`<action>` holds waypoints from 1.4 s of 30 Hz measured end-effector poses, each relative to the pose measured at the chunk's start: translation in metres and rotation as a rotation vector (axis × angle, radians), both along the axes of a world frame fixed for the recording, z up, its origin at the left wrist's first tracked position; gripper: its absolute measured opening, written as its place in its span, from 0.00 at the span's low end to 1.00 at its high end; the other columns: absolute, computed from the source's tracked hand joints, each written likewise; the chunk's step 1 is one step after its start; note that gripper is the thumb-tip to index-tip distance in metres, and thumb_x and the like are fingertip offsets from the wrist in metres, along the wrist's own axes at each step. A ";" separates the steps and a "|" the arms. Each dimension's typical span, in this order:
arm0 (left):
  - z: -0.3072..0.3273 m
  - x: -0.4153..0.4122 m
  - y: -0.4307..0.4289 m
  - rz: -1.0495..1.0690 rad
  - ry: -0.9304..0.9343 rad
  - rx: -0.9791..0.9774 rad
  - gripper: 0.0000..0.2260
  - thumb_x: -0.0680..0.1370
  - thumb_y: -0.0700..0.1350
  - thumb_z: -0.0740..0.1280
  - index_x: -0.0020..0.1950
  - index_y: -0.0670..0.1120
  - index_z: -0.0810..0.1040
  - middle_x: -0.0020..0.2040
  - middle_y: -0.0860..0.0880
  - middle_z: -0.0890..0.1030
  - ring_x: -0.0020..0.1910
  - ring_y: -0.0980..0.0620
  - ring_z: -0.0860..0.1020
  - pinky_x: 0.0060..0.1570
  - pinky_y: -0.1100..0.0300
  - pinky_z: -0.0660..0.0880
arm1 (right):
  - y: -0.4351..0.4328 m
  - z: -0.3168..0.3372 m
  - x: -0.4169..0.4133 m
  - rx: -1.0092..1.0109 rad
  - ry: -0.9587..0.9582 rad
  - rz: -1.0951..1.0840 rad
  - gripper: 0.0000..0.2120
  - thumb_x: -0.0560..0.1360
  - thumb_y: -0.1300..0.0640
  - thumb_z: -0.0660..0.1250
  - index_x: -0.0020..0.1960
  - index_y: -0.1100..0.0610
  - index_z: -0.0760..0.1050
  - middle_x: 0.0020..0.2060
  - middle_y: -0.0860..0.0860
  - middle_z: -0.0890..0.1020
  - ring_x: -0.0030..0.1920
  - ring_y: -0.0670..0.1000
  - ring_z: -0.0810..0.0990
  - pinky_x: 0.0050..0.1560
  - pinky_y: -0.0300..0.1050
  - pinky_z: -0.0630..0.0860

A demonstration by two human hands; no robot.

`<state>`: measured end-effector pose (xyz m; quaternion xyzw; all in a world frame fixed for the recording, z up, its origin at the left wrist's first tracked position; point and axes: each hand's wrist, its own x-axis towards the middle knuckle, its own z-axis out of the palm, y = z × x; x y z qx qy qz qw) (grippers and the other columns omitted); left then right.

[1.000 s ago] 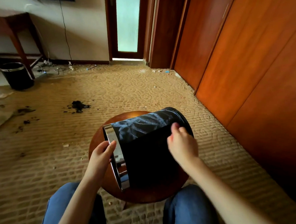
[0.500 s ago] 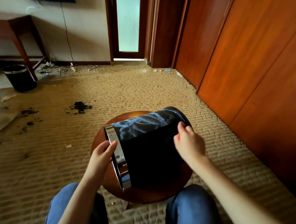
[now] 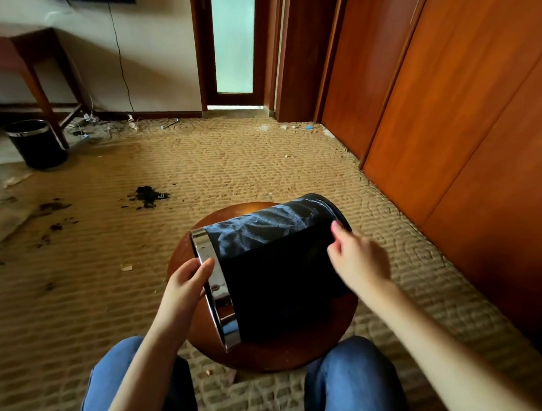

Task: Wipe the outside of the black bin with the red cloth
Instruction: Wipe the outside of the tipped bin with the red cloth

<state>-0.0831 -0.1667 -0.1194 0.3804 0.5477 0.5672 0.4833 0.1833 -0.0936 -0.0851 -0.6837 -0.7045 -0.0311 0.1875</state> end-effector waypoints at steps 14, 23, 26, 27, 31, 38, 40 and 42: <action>0.004 0.000 -0.006 0.021 0.008 0.033 0.18 0.79 0.49 0.65 0.50 0.32 0.74 0.43 0.39 0.76 0.42 0.44 0.74 0.45 0.49 0.69 | -0.003 0.005 -0.015 0.015 -0.066 0.142 0.22 0.76 0.50 0.56 0.69 0.44 0.69 0.49 0.56 0.80 0.44 0.60 0.81 0.42 0.50 0.76; -0.001 0.005 -0.009 -0.003 -0.050 0.004 0.17 0.75 0.54 0.68 0.53 0.41 0.79 0.52 0.38 0.82 0.51 0.40 0.79 0.56 0.42 0.72 | -0.021 -0.011 0.009 0.015 -0.201 0.143 0.23 0.76 0.55 0.64 0.70 0.54 0.69 0.48 0.57 0.81 0.38 0.61 0.81 0.35 0.51 0.76; -0.005 0.007 -0.014 -0.009 -0.054 -0.001 0.10 0.79 0.47 0.63 0.54 0.43 0.80 0.52 0.40 0.83 0.53 0.40 0.80 0.57 0.41 0.73 | 0.007 0.008 0.009 -0.013 -0.284 0.117 0.22 0.80 0.52 0.55 0.73 0.50 0.63 0.58 0.54 0.78 0.51 0.59 0.80 0.46 0.47 0.73; -0.006 0.008 -0.015 -0.018 -0.051 -0.001 0.11 0.79 0.47 0.63 0.55 0.43 0.80 0.51 0.40 0.83 0.53 0.40 0.81 0.56 0.42 0.74 | 0.019 0.016 0.005 -0.026 -0.289 0.103 0.20 0.80 0.52 0.55 0.72 0.50 0.64 0.58 0.54 0.78 0.53 0.59 0.79 0.48 0.48 0.73; -0.002 0.008 -0.017 0.003 -0.022 0.003 0.10 0.79 0.46 0.63 0.53 0.42 0.81 0.48 0.42 0.84 0.49 0.42 0.82 0.53 0.46 0.75 | 0.054 0.037 -0.014 -0.112 -0.285 0.091 0.17 0.78 0.55 0.56 0.65 0.53 0.73 0.58 0.56 0.79 0.56 0.60 0.78 0.51 0.49 0.73; -0.002 0.007 -0.012 0.019 -0.009 0.010 0.12 0.79 0.49 0.63 0.51 0.42 0.80 0.48 0.37 0.83 0.48 0.41 0.80 0.55 0.41 0.74 | -0.019 -0.004 0.029 -0.034 -0.307 0.144 0.24 0.74 0.56 0.67 0.70 0.55 0.70 0.47 0.58 0.81 0.33 0.60 0.80 0.31 0.48 0.75; -0.003 0.009 -0.015 0.015 -0.017 0.014 0.15 0.75 0.53 0.64 0.51 0.42 0.80 0.48 0.37 0.83 0.47 0.42 0.80 0.53 0.41 0.74 | -0.022 -0.006 0.036 0.001 -0.319 0.134 0.23 0.72 0.56 0.69 0.67 0.55 0.73 0.44 0.58 0.82 0.29 0.60 0.79 0.28 0.46 0.72; -0.005 0.011 -0.016 0.005 -0.020 0.008 0.16 0.74 0.54 0.64 0.52 0.42 0.80 0.49 0.37 0.83 0.48 0.42 0.80 0.53 0.41 0.74 | -0.010 0.005 0.030 -0.028 -0.361 0.114 0.22 0.78 0.53 0.60 0.72 0.52 0.66 0.54 0.56 0.80 0.41 0.60 0.81 0.37 0.46 0.72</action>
